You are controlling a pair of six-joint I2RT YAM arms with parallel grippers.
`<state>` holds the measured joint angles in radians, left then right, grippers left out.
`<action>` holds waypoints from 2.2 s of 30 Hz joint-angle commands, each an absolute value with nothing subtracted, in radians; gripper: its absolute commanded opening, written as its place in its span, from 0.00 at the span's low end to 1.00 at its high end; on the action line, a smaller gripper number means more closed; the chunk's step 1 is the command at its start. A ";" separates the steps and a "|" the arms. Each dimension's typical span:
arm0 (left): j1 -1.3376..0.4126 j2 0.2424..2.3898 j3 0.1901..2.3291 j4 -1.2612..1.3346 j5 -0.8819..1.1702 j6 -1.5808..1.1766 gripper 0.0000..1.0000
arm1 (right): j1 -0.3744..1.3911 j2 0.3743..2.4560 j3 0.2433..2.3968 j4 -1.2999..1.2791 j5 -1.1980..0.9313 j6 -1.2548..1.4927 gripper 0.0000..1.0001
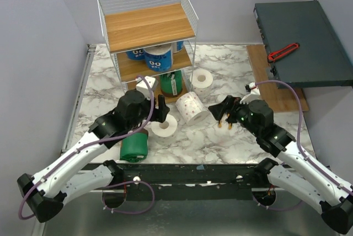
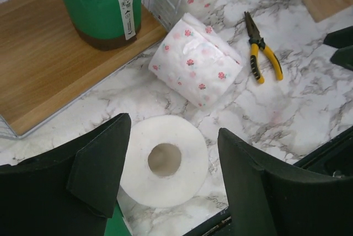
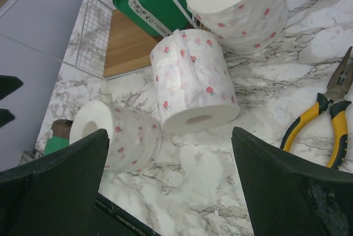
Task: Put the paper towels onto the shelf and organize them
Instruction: Move the shelf to the center of the board, then move the paper towel to the center of the board.
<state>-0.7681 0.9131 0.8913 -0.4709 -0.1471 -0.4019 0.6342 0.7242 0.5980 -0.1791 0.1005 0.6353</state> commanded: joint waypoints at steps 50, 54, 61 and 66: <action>-0.769 0.265 0.440 -0.385 -0.392 -0.770 0.68 | 0.998 1.550 1.200 -0.410 0.112 0.566 0.87; -0.769 0.275 0.441 -0.388 -0.383 -0.773 0.68 | 1.015 1.619 1.251 -0.468 0.126 0.553 0.84; -0.769 0.267 0.434 -0.426 -0.374 -0.790 0.68 | 1.033 1.666 1.279 -0.490 0.117 0.540 0.81; -0.769 0.254 0.416 -0.418 -0.368 -0.799 0.68 | 1.042 1.703 1.302 -0.513 0.127 0.532 0.80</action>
<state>-0.7681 0.2699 0.4377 -0.4053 -0.3843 -0.7834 1.0279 1.6684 1.2583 -0.4686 0.1211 0.5526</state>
